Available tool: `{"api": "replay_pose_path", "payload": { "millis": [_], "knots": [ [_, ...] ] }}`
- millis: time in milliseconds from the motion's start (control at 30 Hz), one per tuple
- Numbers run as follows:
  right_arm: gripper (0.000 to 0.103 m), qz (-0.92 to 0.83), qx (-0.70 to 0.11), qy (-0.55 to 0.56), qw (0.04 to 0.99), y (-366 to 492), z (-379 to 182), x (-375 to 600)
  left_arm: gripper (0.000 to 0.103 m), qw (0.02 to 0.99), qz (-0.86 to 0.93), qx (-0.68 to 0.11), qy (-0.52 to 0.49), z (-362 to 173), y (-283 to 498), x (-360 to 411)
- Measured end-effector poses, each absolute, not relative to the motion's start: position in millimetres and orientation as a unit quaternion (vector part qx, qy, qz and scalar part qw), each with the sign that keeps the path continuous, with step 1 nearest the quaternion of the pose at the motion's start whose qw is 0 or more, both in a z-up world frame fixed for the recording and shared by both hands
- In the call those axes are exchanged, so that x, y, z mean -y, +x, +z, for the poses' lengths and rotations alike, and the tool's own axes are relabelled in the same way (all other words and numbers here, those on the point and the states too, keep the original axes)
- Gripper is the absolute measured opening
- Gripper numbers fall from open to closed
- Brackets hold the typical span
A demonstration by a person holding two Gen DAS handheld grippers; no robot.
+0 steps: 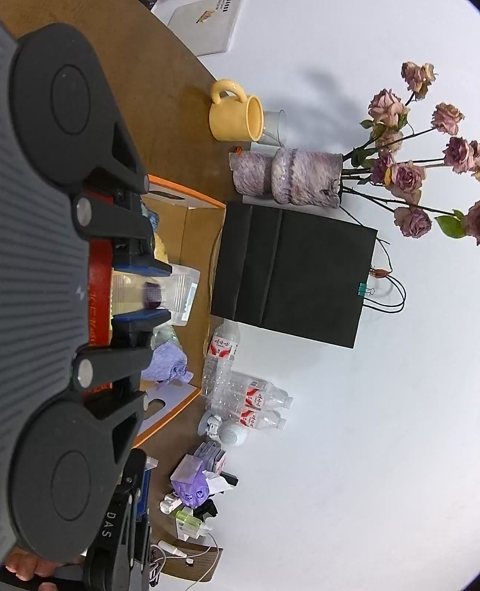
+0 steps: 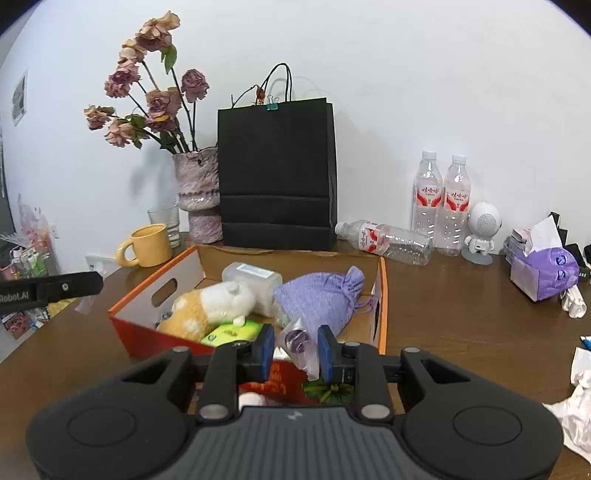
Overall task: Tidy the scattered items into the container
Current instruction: 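Lower both candy packets into the box and open both tools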
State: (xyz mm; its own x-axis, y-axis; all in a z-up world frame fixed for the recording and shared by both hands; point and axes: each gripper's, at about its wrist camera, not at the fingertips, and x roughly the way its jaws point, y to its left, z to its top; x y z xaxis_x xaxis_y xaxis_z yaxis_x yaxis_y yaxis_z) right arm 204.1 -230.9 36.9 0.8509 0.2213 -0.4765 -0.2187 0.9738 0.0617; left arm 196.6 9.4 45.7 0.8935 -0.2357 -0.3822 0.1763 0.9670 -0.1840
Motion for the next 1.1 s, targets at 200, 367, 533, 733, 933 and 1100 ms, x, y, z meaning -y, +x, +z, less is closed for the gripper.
{"api": "replay_pose_path", "payload": {
  "millis": [200, 367, 533, 733, 933, 1100],
  "knots": [
    [0.024, 0.112, -0.259, 0.012, 0.959, 235, 36, 218, 0.019, 0.966, -0.108, -0.218, -0.082, 36, 227, -9],
    [0.024, 0.115, -0.271, 0.01, 0.956, 263, 29, 206, 0.019, 0.964, -0.102, -0.227, -0.096, 26, 255, -11],
    [0.024, 0.121, -0.291, -0.004, 0.949, 291, 14, 194, 0.019, 0.961, -0.093, -0.242, -0.101, 13, 288, -14],
    [0.024, 0.123, -0.324, -0.004, 0.938, 320, -6, 195, 0.019, 0.956, -0.087, -0.267, -0.09, -9, 321, -16],
    [0.025, 0.123, -0.35, -0.009, 0.929, 341, -23, 195, 0.021, 0.949, -0.085, -0.288, -0.091, -26, 340, -21],
    [0.045, 0.118, -0.365, -0.001, 0.924, 354, -27, 192, 0.05, 0.949, -0.083, -0.29, -0.088, -28, 343, -23]
  ]
}}
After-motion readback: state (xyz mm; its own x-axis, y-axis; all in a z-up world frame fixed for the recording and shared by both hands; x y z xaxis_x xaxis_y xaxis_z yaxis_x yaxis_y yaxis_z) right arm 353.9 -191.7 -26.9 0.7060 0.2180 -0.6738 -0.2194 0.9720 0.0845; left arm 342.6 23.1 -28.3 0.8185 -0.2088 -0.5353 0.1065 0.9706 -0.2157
